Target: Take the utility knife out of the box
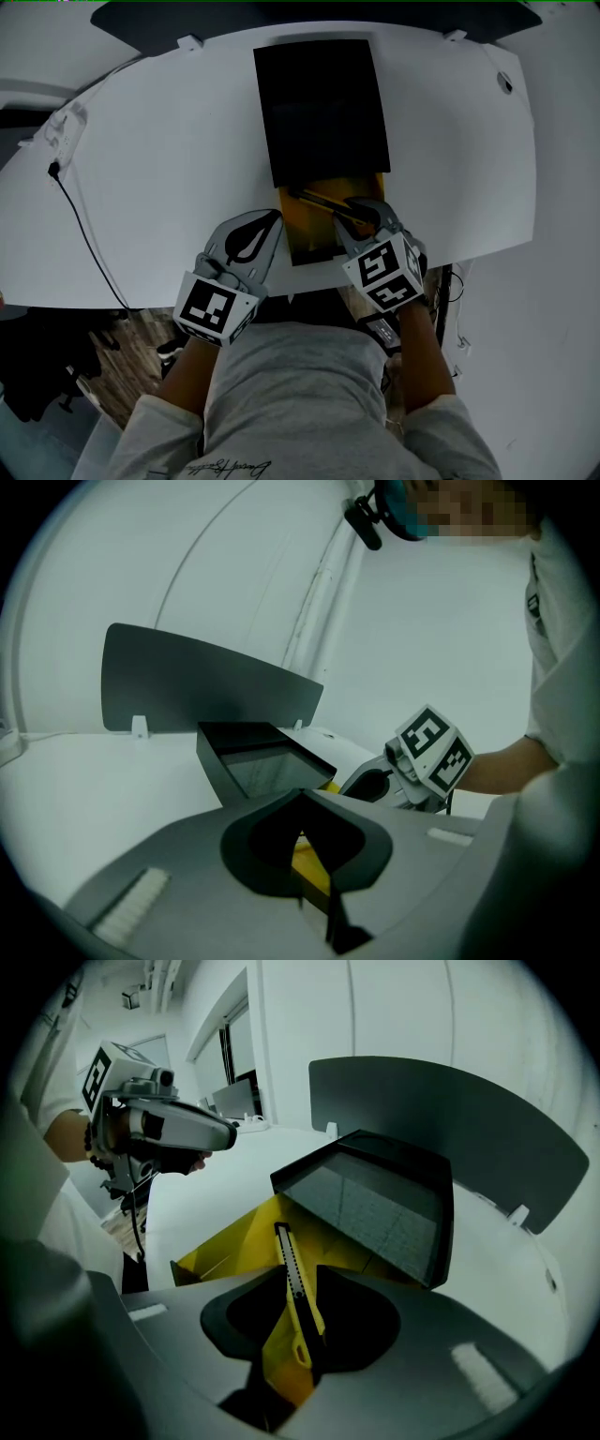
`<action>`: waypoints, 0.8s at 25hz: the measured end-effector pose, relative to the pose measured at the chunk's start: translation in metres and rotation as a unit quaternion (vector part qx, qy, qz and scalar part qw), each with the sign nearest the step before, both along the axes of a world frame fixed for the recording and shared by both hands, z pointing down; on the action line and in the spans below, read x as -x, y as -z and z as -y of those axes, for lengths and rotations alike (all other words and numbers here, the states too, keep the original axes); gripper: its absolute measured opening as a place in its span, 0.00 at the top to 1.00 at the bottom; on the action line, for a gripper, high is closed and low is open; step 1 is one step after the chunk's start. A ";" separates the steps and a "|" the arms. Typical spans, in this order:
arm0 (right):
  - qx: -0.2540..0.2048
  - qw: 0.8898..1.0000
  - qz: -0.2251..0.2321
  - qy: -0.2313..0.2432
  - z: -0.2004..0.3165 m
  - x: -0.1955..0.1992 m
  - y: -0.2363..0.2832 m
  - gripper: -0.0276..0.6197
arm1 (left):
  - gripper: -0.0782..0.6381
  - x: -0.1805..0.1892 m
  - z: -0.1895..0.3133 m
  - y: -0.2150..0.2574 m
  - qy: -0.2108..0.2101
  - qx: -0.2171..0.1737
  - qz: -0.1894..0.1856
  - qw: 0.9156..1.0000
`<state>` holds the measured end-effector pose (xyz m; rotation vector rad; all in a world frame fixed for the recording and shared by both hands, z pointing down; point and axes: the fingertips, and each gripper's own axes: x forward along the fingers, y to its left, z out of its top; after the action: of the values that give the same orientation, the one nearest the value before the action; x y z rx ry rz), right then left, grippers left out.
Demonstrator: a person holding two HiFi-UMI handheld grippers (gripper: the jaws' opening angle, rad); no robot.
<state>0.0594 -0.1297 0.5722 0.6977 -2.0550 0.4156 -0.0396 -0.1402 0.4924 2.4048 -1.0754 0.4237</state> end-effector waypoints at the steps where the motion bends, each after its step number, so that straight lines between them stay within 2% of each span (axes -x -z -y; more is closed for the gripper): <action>1: 0.002 1.000 -0.009 0.008 0.000 0.000 -0.003 0.77 | 0.89 0.001 0.000 -0.002 0.001 0.001 0.000 1.000; 7: 0.021 0.997 -0.056 0.053 -0.005 0.002 -0.020 0.72 | 0.89 0.006 0.000 -0.009 0.008 0.009 0.001 1.000; 20: 0.049 0.987 -0.114 0.106 -0.009 0.006 -0.045 0.69 | 0.89 0.016 -0.003 -0.018 0.023 0.020 -0.003 1.000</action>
<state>0.0535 -0.1204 0.6169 0.4386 -1.8548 0.2977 -0.0555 -0.1369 0.5101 2.3398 -1.1084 0.4181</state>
